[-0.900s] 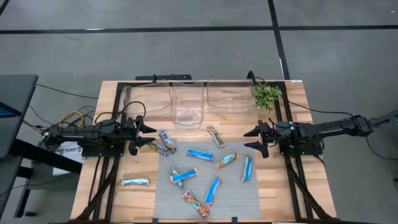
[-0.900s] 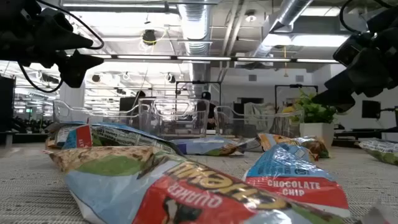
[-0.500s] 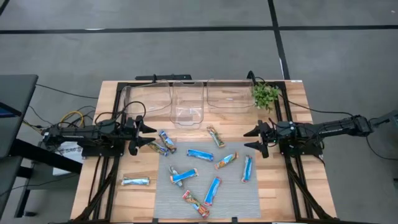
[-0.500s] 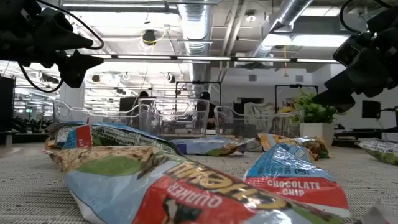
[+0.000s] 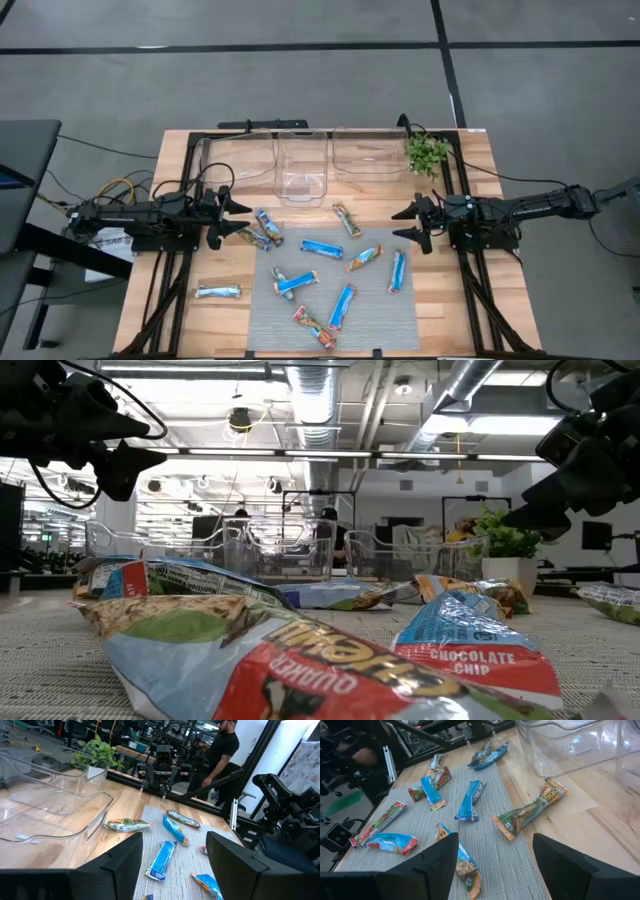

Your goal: Pick and place Granola Bars by type

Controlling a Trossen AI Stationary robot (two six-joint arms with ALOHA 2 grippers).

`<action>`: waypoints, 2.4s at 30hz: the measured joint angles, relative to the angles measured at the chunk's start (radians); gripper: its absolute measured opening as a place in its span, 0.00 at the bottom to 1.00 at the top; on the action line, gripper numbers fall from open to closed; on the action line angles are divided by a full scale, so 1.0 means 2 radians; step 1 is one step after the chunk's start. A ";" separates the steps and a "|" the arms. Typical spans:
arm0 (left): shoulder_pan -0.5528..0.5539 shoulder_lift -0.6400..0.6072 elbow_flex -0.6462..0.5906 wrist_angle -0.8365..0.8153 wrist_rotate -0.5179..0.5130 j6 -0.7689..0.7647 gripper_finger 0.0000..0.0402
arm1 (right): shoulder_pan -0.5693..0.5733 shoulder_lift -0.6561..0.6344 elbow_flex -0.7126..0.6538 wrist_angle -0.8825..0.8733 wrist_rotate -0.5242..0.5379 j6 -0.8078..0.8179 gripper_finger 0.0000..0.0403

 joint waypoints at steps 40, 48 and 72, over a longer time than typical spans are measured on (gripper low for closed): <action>-0.001 0.001 0.011 -0.010 0.082 -0.335 0.53 | 0.000 0.000 0.000 0.000 0.000 0.000 0.62; -0.001 0.097 0.156 -0.275 0.065 -0.176 0.46 | 0.000 0.000 0.000 0.000 0.000 0.000 0.62; -0.046 0.503 0.358 -0.488 -0.018 0.322 0.43 | 0.000 0.000 0.000 0.000 0.000 0.000 0.62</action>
